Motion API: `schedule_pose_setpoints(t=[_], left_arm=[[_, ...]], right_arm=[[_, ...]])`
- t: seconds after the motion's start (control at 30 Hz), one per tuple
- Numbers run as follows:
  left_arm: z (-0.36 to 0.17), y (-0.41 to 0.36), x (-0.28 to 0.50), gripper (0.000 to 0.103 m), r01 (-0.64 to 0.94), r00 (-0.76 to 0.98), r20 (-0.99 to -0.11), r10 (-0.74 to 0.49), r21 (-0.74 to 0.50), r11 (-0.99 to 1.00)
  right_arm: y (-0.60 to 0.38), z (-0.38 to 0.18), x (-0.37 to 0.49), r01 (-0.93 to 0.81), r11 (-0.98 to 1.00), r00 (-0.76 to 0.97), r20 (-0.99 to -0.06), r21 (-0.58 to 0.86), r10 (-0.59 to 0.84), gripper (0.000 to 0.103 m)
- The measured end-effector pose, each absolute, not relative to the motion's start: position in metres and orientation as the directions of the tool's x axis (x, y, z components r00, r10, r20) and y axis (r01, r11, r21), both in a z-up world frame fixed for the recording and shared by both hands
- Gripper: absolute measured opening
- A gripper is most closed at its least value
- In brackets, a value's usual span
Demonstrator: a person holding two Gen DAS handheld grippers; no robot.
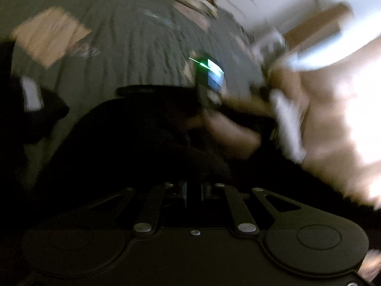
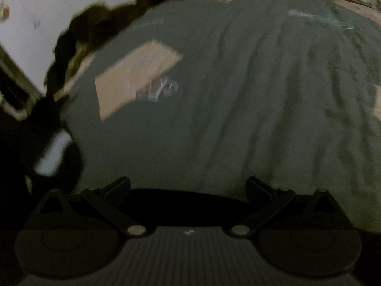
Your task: Fold clothes
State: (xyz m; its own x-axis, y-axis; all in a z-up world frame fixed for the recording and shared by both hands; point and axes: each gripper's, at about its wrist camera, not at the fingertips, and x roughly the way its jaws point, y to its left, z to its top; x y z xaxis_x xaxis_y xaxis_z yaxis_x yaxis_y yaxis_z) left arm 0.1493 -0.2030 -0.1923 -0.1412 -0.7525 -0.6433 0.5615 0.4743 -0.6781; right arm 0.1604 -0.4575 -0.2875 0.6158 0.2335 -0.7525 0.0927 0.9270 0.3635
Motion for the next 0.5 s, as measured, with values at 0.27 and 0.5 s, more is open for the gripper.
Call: schedule_pose_setpoints(t=[0.27,0.5], left_arm=[[-0.181,-0.238,0.16,0.011,0.673,-0.073,-0.73,-0.68,-0.539,0.507],[-0.158,-0.236,0.122,0.02,0.851,0.037,-0.812,-0.583,-0.281,0.444]], right_arm=[[-0.475,-0.225,0.077,-0.008,0.906,0.693,-0.651,0.422,0.309,0.103],[-0.454,-0.191,0.016,-0.131,0.919,0.715,-0.607,0.371,0.347,0.103]])
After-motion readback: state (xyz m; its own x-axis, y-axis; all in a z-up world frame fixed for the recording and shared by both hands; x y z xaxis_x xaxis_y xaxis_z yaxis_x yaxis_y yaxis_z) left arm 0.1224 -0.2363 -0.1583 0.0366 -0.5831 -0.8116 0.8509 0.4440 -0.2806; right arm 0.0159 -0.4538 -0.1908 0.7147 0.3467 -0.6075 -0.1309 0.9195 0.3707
